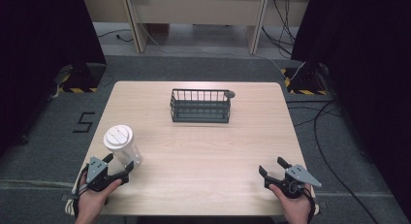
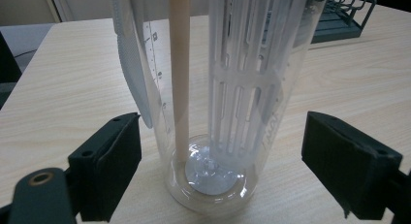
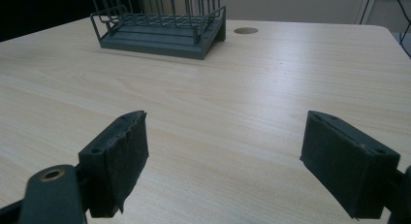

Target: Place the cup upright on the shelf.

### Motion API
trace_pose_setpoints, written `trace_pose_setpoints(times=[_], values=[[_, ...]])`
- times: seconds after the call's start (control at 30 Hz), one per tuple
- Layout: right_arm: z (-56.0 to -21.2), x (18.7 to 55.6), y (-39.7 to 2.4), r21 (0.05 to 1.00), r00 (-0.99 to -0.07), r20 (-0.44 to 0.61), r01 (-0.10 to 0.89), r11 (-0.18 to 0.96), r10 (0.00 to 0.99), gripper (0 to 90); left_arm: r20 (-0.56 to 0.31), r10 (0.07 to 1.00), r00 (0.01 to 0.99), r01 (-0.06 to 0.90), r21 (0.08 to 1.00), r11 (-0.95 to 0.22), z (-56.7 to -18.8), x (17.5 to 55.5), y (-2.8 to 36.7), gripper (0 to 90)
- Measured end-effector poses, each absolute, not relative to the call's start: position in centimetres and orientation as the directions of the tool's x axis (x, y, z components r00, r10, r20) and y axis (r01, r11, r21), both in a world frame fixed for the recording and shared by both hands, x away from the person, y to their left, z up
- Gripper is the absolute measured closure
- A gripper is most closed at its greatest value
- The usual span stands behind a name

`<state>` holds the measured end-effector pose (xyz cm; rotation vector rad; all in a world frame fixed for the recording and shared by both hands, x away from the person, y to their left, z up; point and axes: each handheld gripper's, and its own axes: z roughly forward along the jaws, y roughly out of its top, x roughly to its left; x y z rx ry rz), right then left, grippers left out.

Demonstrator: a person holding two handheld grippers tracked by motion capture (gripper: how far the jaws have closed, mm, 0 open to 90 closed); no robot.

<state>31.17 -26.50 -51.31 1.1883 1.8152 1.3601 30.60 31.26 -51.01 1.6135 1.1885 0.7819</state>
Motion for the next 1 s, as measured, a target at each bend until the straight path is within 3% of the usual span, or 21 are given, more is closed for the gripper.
trace_pose_setpoints(times=[1.0], values=[[-51.3,31.3,-26.5,0.94,-0.437,0.073,0.33,0.084,0.897,18.2,-0.007,0.933,0.359,0.256,0.962,-0.091,-50.7,33.8,30.7,15.1]])
